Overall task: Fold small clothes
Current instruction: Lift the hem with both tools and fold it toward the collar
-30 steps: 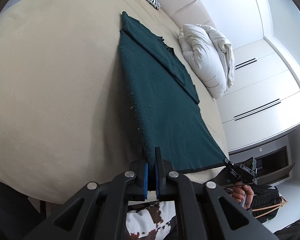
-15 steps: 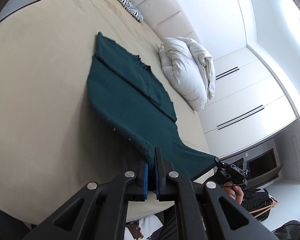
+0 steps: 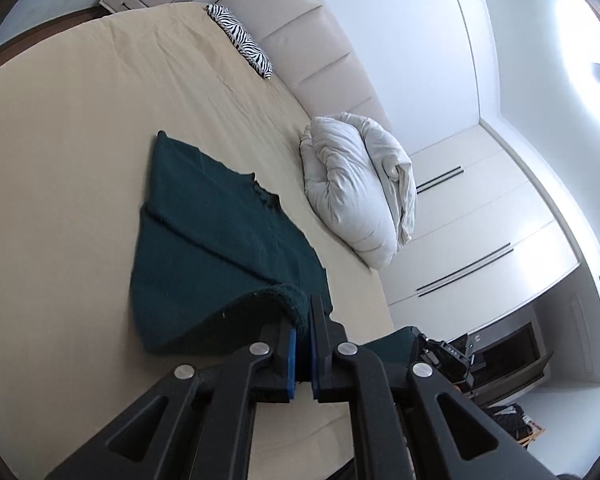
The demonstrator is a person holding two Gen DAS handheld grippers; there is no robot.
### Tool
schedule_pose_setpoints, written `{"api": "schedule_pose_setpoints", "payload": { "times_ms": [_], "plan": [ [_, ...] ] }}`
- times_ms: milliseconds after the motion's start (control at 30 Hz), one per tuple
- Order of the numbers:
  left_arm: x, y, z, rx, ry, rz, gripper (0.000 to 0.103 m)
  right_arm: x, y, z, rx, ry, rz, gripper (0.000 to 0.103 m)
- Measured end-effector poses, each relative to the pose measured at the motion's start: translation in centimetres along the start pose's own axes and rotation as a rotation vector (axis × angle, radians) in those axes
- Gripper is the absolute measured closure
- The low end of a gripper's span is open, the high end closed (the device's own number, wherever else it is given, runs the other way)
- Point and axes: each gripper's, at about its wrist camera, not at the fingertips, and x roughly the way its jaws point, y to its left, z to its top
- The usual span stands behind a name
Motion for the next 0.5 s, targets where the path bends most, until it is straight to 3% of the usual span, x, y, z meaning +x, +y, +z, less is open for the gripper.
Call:
{"api": "schedule_pose_setpoints", "payload": {
  "times_ms": [300,500],
  "plan": [
    [5.0,2.3,7.2,-0.04,-0.034,0.01,0.097,7.0,-1.6,5.8,0.025,-0.03,-0.075,0.099],
    [9.0,5.1,10.3,-0.079,-0.033,0.044,0.097,12.8,-3.0,9.0,0.017,-0.015,-0.144,0.099]
  ]
}}
